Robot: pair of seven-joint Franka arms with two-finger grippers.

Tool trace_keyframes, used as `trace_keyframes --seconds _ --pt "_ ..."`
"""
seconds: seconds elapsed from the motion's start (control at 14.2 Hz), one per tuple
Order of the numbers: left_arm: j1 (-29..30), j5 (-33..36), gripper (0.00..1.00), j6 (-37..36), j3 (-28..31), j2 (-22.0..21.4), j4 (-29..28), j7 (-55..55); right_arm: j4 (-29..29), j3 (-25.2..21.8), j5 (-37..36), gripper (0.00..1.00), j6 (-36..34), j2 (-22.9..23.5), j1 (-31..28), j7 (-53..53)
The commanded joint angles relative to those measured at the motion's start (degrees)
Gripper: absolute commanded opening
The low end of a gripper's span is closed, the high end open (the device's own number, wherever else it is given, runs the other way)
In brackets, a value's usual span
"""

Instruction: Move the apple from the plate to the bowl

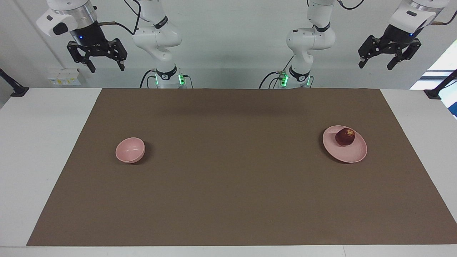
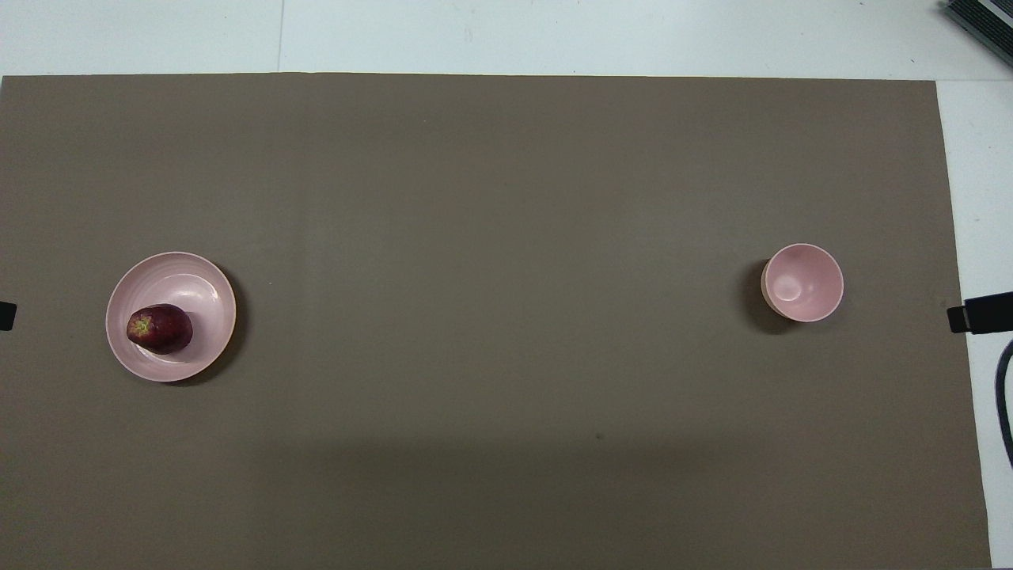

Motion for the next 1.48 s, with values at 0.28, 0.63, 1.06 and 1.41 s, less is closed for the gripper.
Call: trace_keyframes --seconds 0.28,0.63,1.06,1.41 --pt "0.6 0.2 1.0 2.4 0.3 -2.1 -4.3 0.5 -1.5 0.1 0.5 1.0 0.6 -1.2 -0.8 -1.7" --pt "0.7 0.2 1.0 10.5 0.8 -4.0 -13.1 0.6 -1.5 0.1 0.6 1.0 0.6 -1.2 -0.8 -1.7" --pt "1.0 0.2 1.0 23.8 2.2 -4.3 -26.4 3.7 -1.5 0.1 0.6 1.0 0.6 -1.2 -0.8 -1.7" --pt "1.2 0.2 1.0 36.4 3.9 -4.3 -37.3 8.9 -1.5 0.1 0.6 1.0 0.6 -1.2 -0.8 -1.7"
